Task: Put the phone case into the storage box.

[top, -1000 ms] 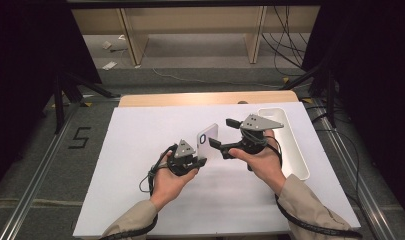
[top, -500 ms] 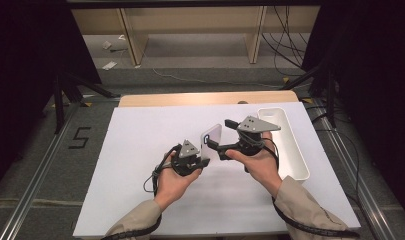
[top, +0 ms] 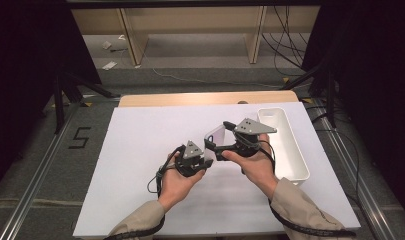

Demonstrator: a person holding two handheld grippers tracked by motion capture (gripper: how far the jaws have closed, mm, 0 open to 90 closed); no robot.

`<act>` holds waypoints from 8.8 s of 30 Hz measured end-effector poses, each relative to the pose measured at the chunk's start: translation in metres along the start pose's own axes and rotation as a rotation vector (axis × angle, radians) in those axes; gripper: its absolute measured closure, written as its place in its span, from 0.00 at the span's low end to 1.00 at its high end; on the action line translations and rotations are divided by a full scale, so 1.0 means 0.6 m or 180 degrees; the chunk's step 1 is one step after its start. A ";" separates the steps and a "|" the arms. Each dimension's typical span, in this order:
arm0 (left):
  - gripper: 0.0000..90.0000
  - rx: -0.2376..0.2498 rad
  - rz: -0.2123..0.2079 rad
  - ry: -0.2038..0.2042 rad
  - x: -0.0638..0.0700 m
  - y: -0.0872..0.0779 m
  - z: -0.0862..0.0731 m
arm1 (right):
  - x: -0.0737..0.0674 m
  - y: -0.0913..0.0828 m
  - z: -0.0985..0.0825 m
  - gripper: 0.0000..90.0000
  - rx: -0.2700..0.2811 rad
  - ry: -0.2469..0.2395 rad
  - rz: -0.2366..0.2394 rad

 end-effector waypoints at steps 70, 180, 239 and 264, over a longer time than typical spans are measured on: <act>0.00 0.0386 -0.0012 0.0378 -0.034 -0.094 -0.004 | 0.036 -0.038 0.037 0.20 0.0270 -0.0008 -0.0207; 0.00 0.0231 0.0146 0.0338 -0.072 -0.119 -0.059 | 0.168 -0.134 0.110 0.20 0.0701 0.0155 -0.0915; 0.00 0.0252 0.0153 0.0329 -0.073 -0.120 -0.057 | 0.232 -0.178 0.121 0.20 0.0826 0.0277 -0.1283; 0.01 0.0259 0.0150 0.0317 -0.074 -0.120 -0.057 | 0.256 -0.187 0.114 0.20 0.0791 0.0305 -0.1424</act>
Point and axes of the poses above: each handheld gripper's, and its own axes: y roughly forward along the jaws, z roughly out of its top, x roughly to its right, the point moved 9 cm from there along y, roughly forward along the jaws, and after that the axes turned 10 degrees about y, right-handed, at the moved point
